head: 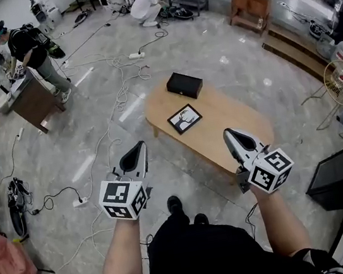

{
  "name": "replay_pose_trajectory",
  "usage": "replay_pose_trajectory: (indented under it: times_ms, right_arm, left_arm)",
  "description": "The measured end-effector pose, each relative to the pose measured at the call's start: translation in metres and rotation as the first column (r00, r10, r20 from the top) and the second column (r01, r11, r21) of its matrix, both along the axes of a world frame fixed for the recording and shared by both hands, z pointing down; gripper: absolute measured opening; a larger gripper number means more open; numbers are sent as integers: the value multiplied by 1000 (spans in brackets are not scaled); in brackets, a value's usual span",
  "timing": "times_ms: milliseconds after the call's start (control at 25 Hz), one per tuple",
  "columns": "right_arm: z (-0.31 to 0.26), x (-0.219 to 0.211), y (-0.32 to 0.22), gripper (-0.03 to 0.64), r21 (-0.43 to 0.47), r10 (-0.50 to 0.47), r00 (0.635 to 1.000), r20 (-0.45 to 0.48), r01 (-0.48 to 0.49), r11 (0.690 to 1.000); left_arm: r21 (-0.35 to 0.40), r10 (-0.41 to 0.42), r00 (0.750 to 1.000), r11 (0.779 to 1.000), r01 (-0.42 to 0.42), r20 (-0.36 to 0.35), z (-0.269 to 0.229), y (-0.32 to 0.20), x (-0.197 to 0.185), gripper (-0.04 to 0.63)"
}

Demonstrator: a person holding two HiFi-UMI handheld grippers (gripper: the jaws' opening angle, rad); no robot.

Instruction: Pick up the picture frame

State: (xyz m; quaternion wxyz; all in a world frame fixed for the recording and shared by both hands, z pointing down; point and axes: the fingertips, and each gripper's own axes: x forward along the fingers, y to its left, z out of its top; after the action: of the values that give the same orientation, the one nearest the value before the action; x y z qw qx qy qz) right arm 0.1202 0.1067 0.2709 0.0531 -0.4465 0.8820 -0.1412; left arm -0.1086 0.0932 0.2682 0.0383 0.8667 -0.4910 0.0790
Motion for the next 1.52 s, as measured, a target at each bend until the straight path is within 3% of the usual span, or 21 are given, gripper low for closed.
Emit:
replay_pose_trajectory:
  times_ms: [400,1000,1200,1520]
  right_arm:
    - [16,-3,-65,6,-38,20,999,-44,-21,999]
    - [33,-55,-257,6,-98,66,992,-105,-77,992]
    - [49,-53,-283,6,-140,72,991,-111,-88,986]
    - [64,-2,-313,6,-175,75,994,-81,-88,981]
  left_arm:
    - [-11,42,998,999,-43,-46,19,-83,6,9]
    - [-72,96,993,992,-101,-76,59,-291,-32,9]
    - [-118,131,989,983,-138,-71,77,-323,-18,9]
    - [-175,128,991,975,-133,-42,98,-346,32,9]
